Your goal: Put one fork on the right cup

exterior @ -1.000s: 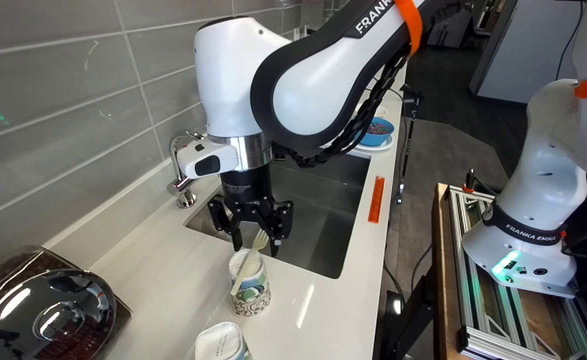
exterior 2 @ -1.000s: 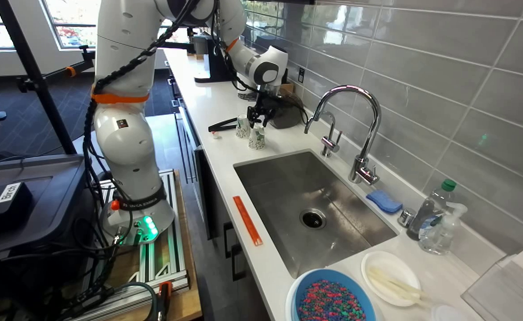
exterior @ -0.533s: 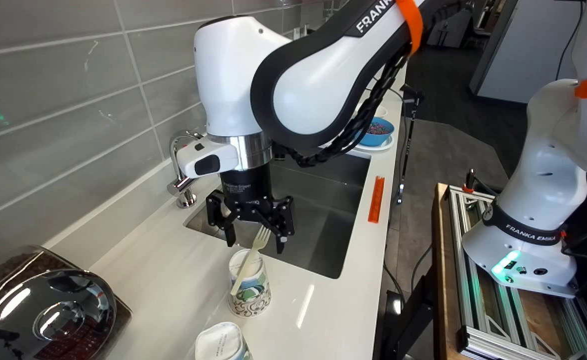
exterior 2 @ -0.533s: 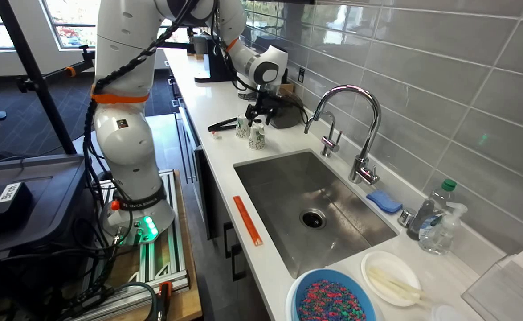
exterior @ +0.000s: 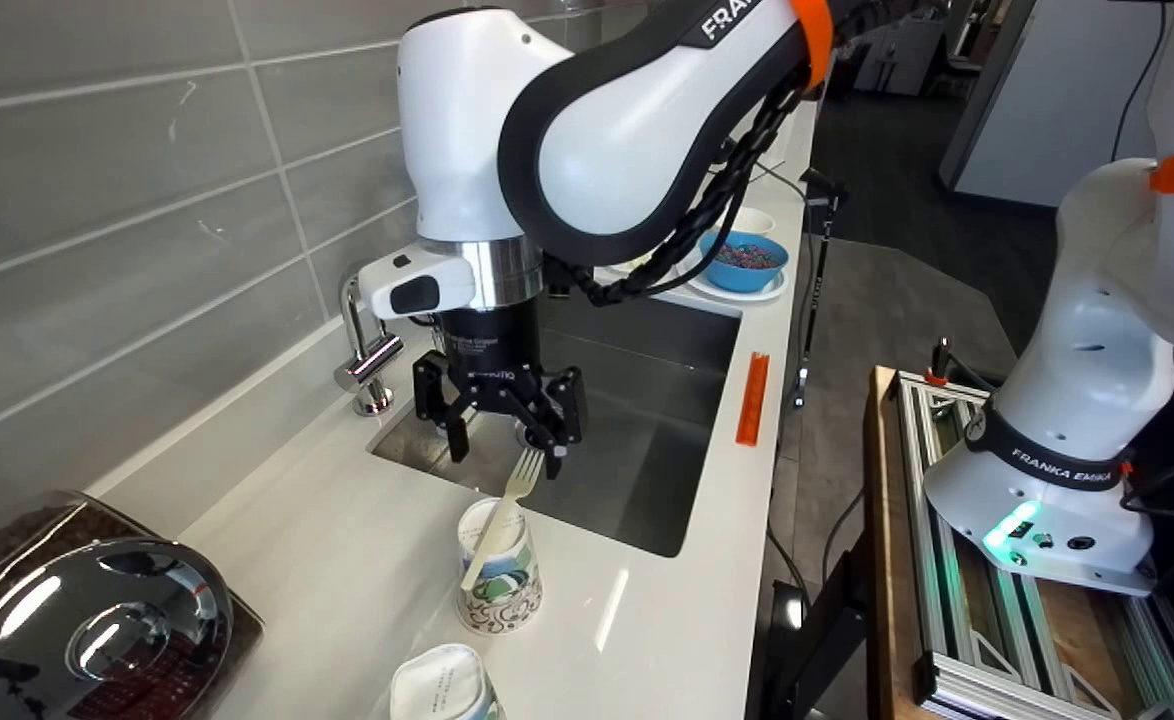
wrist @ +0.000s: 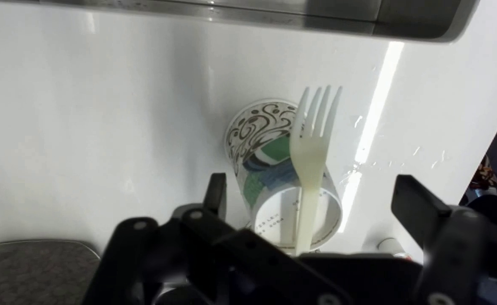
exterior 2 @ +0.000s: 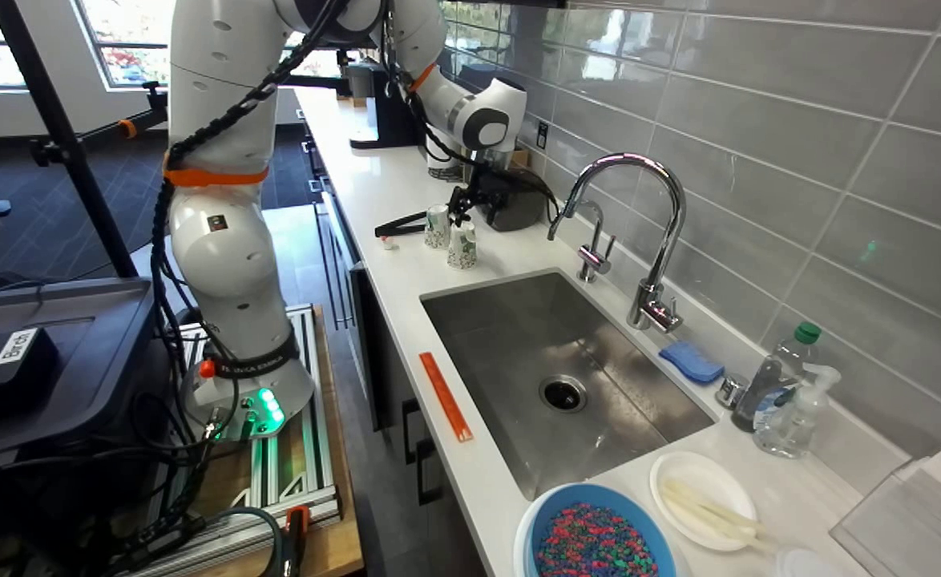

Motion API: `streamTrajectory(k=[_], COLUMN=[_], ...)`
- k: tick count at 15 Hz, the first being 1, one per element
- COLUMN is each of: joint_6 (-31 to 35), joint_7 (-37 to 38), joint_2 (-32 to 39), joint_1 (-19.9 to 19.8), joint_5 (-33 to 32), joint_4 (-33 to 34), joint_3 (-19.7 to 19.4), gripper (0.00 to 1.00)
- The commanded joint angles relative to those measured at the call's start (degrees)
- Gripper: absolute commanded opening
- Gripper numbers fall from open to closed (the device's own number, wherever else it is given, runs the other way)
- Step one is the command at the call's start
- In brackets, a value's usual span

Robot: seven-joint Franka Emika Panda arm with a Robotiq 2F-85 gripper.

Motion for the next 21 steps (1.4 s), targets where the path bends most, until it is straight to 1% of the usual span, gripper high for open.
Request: streamTrajectory(k=[1,9,12,15,21], joint_6=[-0.2,-0.7,-1.1,-1.4,-1.1], joint_7=[-0.1,0.2,3.2,7.6,10.6], joint_2=[-2.2,-6.2,-8.4,-11.0,-18.3], joint_1=[-1.6,-3.6,-3.6,-3.2,-2.9], joint_5=[0.0,2.5,2.2,1.8,4.7], joint_4=[-1.6,-4.9,-7.1,-9.8,-16.2], joint_3=[-1.1,-2.5,-3.5,-4.2,-5.1], gripper=[1.0,1.0,1.0,1.0,1.0])
